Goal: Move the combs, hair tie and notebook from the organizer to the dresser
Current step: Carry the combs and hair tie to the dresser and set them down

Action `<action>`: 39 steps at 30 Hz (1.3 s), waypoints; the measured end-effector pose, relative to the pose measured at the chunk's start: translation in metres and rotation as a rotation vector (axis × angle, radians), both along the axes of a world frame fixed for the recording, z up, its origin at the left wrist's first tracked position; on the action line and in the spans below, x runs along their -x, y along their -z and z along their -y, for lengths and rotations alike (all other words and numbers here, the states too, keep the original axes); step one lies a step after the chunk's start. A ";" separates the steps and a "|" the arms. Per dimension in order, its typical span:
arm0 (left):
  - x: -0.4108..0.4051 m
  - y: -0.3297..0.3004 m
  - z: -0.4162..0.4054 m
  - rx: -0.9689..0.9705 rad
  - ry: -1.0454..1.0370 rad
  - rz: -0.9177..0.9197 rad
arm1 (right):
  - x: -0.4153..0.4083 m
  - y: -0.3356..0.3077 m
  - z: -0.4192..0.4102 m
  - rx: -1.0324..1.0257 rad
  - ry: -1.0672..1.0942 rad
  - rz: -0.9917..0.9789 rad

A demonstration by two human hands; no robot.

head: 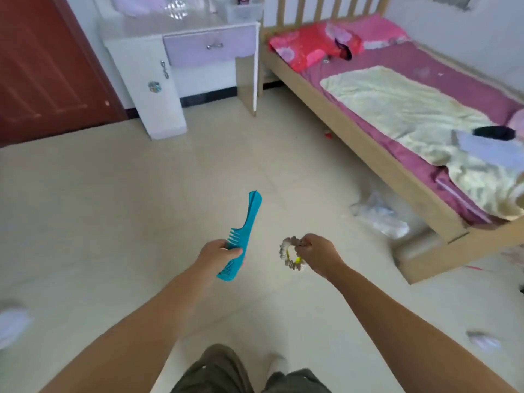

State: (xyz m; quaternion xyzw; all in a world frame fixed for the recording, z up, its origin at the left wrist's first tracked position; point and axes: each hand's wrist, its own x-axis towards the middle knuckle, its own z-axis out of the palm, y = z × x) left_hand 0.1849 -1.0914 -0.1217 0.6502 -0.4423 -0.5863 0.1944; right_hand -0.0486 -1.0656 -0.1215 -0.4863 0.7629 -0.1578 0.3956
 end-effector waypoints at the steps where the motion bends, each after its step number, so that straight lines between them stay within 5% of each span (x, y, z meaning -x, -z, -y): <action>1: -0.010 -0.001 0.021 0.004 -0.056 0.005 | -0.008 0.001 0.033 0.006 -0.051 0.008; 9: -0.092 0.006 0.218 0.051 -0.294 -0.028 | -0.107 0.008 0.296 0.081 -0.348 0.019; 25: -0.121 -0.020 0.716 0.015 -0.376 -0.322 | -0.132 -0.021 0.783 0.167 -0.171 0.206; 39: -0.148 -0.019 1.101 0.075 -0.467 -0.243 | -0.154 -0.046 1.219 0.177 -0.272 0.230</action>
